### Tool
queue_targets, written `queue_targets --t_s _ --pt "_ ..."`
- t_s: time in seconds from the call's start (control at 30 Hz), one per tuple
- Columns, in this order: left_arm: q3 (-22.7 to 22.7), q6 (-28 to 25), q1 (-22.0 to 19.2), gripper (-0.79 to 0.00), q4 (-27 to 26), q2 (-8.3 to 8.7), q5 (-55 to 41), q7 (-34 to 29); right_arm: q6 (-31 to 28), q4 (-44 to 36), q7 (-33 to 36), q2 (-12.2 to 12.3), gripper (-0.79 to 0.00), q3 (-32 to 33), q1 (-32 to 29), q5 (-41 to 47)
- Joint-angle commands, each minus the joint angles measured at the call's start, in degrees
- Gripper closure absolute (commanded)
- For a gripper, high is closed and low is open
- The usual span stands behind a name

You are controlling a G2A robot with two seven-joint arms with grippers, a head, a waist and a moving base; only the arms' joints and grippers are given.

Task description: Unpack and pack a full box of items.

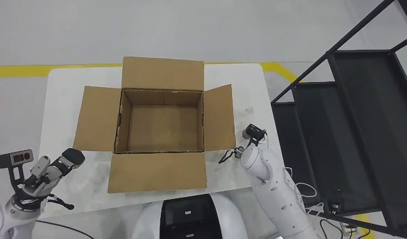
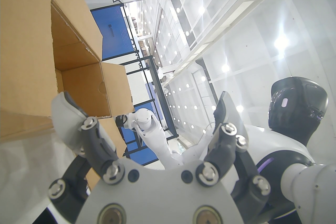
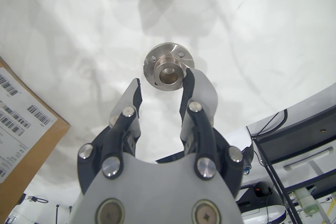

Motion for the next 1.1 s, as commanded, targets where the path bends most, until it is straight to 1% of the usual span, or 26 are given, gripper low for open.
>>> queue_targets --t_s 0.0,0.07,0.1,0.13,0.17,0.2,0.27,0.3,0.5,0.63,0.83,1.0,1.03,1.07 --pt "0.00 0.00 0.00 -0.785 0.00 0.00 0.00 0.00 0.23 0.38 -0.28 -0.05 -0.351 -0.19 0.26 0.17" --pt "0.00 0.00 0.00 -0.785 0.00 0.00 0.00 0.00 0.50 0.66 -0.62 -0.09 -0.329 -0.35 0.41 0.39" --pt "0.00 0.00 0.00 -0.785 0.00 0.00 0.00 0.00 0.69 0.78 -0.81 -0.12 -0.302 -0.43 0.47 0.50" --pt "0.00 0.00 0.00 -0.785 0.00 0.00 0.00 0.00 0.87 0.92 -0.98 -0.14 -0.240 -0.55 0.53 0.53" --pt "0.00 0.00 0.00 -0.785 0.00 0.00 0.00 0.00 1.08 0.99 -1.11 -0.16 -0.154 -0.66 0.60 0.57" --pt "0.00 0.00 0.00 -0.785 0.00 0.00 0.00 0.00 1.31 1.04 -1.23 -0.19 -0.046 -0.74 0.64 0.63" --pt "0.00 0.00 0.00 -0.785 0.00 0.00 0.00 0.00 1.54 1.10 -1.57 -0.21 -0.043 -0.88 0.69 0.73" --pt "0.00 0.00 0.00 -0.785 0.00 0.00 0.00 0.00 1.65 1.12 -1.68 -0.22 0.000 -0.93 0.70 0.79" --pt "0.00 0.00 0.00 -0.785 0.00 0.00 0.00 0.00 2.11 0.09 -2.12 -0.23 0.000 -1.05 0.54 1.14" --pt "0.00 0.00 0.00 -0.785 0.00 0.00 0.00 0.00 0.63 -2.00 -0.59 0.01 0.000 -0.99 -0.17 1.21" --pt "0.00 0.00 0.00 -0.785 0.00 0.00 0.00 0.00 0.16 -4.86 1.52 0.51 0.000 -0.17 -2.06 -0.15" --pt "0.00 0.00 0.00 -0.785 0.00 0.00 0.00 0.00 0.42 -4.93 2.01 0.60 0.000 -0.31 -2.65 -0.22" --pt "0.00 0.00 0.00 -0.785 0.00 0.00 0.00 0.00 0.52 -4.47 1.79 0.54 -0.234 -0.61 -2.47 0.02" --pt "0.00 0.00 0.00 -0.785 0.00 0.00 0.00 0.00 0.64 -4.05 1.51 0.48 -0.332 -0.86 -2.23 0.24"
